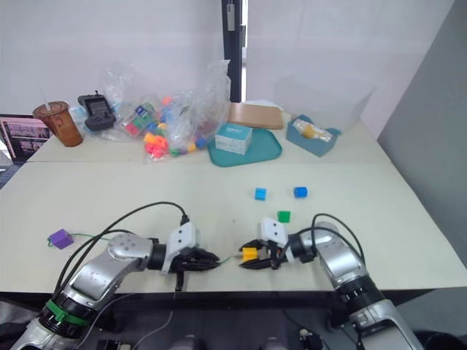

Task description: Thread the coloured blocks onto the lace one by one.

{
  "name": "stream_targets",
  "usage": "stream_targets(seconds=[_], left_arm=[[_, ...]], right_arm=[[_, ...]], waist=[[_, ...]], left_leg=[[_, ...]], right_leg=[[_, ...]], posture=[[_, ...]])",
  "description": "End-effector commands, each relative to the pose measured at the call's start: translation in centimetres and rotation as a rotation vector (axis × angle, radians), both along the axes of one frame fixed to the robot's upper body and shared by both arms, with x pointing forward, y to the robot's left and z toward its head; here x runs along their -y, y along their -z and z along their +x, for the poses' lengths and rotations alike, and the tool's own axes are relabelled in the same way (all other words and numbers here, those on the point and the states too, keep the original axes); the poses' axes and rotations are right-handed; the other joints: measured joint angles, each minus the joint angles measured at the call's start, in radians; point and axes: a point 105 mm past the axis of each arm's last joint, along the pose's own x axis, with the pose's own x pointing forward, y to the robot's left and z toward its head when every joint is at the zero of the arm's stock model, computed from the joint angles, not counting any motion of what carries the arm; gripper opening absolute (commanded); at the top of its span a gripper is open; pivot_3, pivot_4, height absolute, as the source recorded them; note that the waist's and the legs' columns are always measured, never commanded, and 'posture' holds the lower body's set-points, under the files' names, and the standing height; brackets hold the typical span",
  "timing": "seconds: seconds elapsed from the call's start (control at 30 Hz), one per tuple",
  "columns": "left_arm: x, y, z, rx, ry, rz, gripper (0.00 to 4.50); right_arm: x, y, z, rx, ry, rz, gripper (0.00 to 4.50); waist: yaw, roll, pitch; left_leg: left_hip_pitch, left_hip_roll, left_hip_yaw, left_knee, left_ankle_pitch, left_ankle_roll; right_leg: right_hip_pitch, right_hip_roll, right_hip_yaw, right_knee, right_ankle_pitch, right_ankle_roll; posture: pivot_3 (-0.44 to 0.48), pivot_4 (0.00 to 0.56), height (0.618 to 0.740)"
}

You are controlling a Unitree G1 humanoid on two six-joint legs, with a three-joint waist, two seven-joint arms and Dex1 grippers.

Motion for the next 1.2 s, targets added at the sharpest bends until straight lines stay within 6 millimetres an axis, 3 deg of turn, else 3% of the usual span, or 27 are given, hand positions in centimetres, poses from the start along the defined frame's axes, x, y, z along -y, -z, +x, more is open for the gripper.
stream_targets(seconds=[0.03, 0.57, 0.7, 0.8, 1.07, 1.2], left_arm=[[0.5, 0.0, -0.3, 0.007, 0.025, -0.002, 0.03], [2.6, -0.9, 0.4, 0.054, 0.056, -0.026, 0.03], [2.4, -0.7, 0.5, 0.051, 0.051, -0.005, 0.03], [1.2, -0.6, 1.2, 0.061, 0.008, 0.027, 0.03], [1.4, -1.0, 1.2, 0.021, -0.039, -0.001, 2.51], [2.2, -1.7, 1.3, 0.009, -0.054, -0.053, 2.51]], right_arm=[[0.7, 0.0, 0.1, 0.006, 0.035, -0.018, 1.42], [0.3, 0.2, -0.5, -0.009, 0.02, -0.018, 1.42], [0.2, 0.2, -0.5, -0.01, 0.021, -0.018, 1.42], [0.3, 0.2, -0.5, -0.009, 0.023, -0.019, 1.42], [0.2, 0.4, -0.6, -0.015, 0.028, -0.019, 1.42], [0.3, 0.4, -0.5, -0.013, 0.033, -0.021, 1.42]], waist=[[0.001, 0.0, 0.0], [0.004, 0.0, 0.0], [0.003, 0.0, 0.0], [0.002, 0.0, 0.0], [0.003, 0.0, 0.0], [0.002, 0.0, 0.0]], left_leg=[[0.0, 0.0, 0.0, 0.0, 0.0, 0.0], [-0.001, 0.0, 0.0, 0.0, 0.0, 0.0], [-0.001, 0.0, 0.0, 0.0, 0.0, 0.0], [-0.001, 0.0, 0.0, 0.0, 0.0, 0.0], [0.0, 0.0, 0.0, 0.0, 0.0, 0.0], [0.0, 0.0, 0.0, 0.0, 0.0, 0.0]], right_leg=[[0.0, 0.0, 0.0, 0.0, 0.0, 0.0], [0.0, 0.0, 0.0, -0.001, 0.0, 0.0], [0.0, 0.0, 0.0, -0.001, 0.0, 0.0], [0.0, 0.0, 0.0, -0.001, 0.0, 0.0], [0.0, 0.0, 0.0, -0.002, 0.0, 0.0], [0.001, 0.0, 0.0, -0.002, 0.0, 0.0]], posture=[[0.0, 0.15, 0.74], [0.0, 0.15, 0.74], [0.0, 0.15, 0.74], [0.0, 0.15, 0.74], [0.0, 0.15, 0.74], [0.0, 0.15, 0.74]])
